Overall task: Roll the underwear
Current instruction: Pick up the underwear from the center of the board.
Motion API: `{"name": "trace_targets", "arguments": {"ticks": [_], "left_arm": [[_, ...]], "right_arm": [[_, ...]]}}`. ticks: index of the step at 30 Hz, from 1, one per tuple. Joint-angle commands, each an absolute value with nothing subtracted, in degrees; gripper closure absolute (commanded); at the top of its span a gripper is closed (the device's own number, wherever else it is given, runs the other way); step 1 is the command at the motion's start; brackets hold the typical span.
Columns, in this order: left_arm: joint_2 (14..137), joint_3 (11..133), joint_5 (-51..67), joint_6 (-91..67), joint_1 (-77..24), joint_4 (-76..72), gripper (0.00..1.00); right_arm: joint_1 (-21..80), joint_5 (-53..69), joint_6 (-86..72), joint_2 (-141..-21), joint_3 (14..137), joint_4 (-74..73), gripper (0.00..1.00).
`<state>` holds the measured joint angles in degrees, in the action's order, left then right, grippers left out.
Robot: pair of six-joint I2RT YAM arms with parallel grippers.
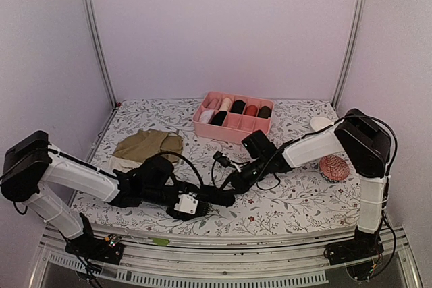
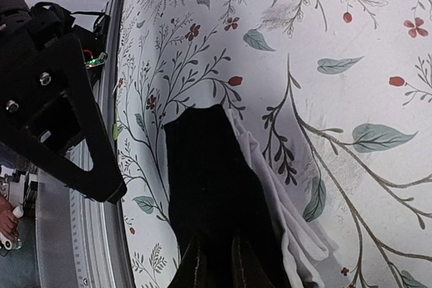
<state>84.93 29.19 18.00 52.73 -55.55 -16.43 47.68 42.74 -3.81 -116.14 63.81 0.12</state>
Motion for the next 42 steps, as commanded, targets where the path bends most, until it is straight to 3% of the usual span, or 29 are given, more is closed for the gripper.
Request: {"name": "trace_targets", "arguments": {"ticks": [1, 10, 22, 31, 42], "left_arm": [[89.38, 31.5, 10.97, 56.22, -58.29, -24.39, 0.37], [98.79, 35.89, 4.41, 56.46, -58.89, -27.33, 0.37], [105.16, 40.29, 4.35, 57.92, -58.32, -22.39, 0.42], [107.69, 45.01, 7.6, 55.67, -55.25, -14.08, 0.54], [105.32, 46.61, 17.65, 60.26, -54.25, 5.18, 0.81]], "right_arm": [[47.53, 39.29, -3.75, -121.45, 62.12, -7.32, 0.91], [45.96, 40.05, -3.02, -123.43, 62.91, -7.62, 1.0], [44.78, 39.17, -1.61, -127.53, 65.79, -9.9, 1.0], [44.41, 37.88, -0.82, -128.5, 66.97, -10.6, 1.0], [39.49, 33.64, -3.51, -115.66, 66.22, -8.27, 1.0]]}}
